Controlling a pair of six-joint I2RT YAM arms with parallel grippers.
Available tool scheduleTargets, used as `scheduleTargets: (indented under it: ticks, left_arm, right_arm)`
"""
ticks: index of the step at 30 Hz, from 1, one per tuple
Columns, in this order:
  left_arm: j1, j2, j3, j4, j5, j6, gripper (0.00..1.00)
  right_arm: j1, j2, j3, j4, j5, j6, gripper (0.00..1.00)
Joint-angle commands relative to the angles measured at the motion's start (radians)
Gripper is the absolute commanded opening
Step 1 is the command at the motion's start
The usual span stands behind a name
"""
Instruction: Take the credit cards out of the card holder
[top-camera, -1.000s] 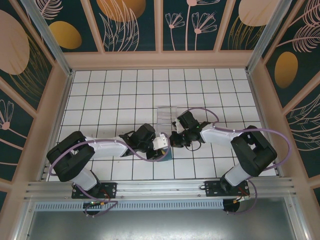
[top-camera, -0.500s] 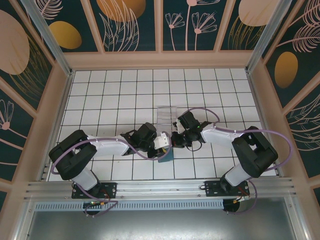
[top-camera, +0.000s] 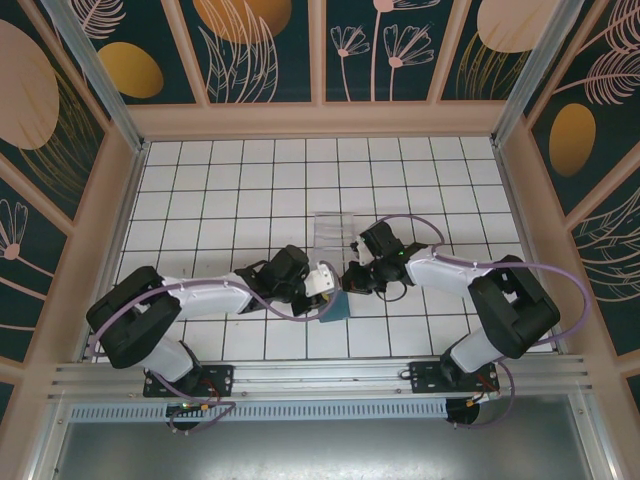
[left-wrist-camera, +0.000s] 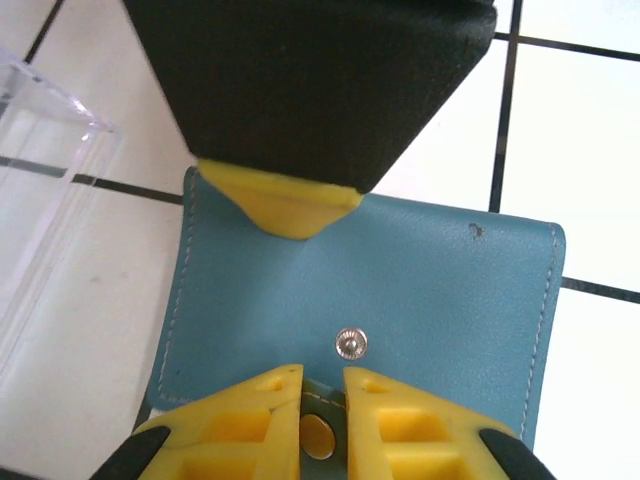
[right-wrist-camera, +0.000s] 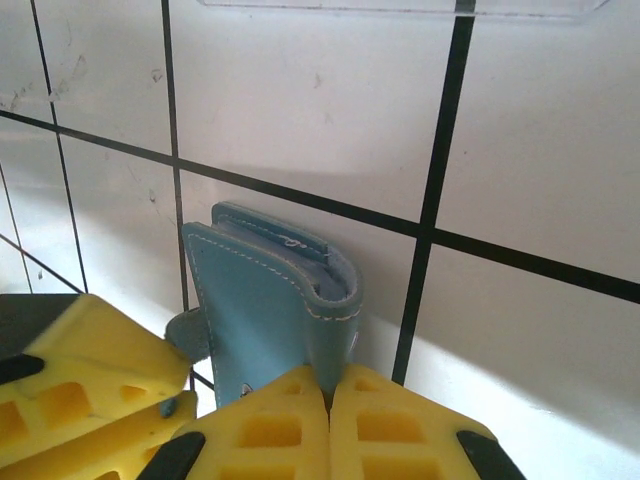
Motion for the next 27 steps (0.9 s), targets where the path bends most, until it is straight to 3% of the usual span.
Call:
scheduleTargets:
  ticks: [1,18,27]
  left_arm:
    - [0.0,-0.047,-0.022,0.017,-0.045,-0.045,0.18]
    - [0.0,-0.15,-0.129,0.094,-0.125,-0.271,0.3]
    - [0.001,-0.164,-0.09,0.084,-0.196,-0.403,0.38]
  right_arm:
    - [-0.01,-0.032,-0.022,-0.013,0.03,0.014,0.06]
    - [-0.014,-0.022,-0.028,-0.029,0.057,0.024,0.12]
    - [-0.014,-0.055,0.02,-0.096,0.114,0.018,0.23]
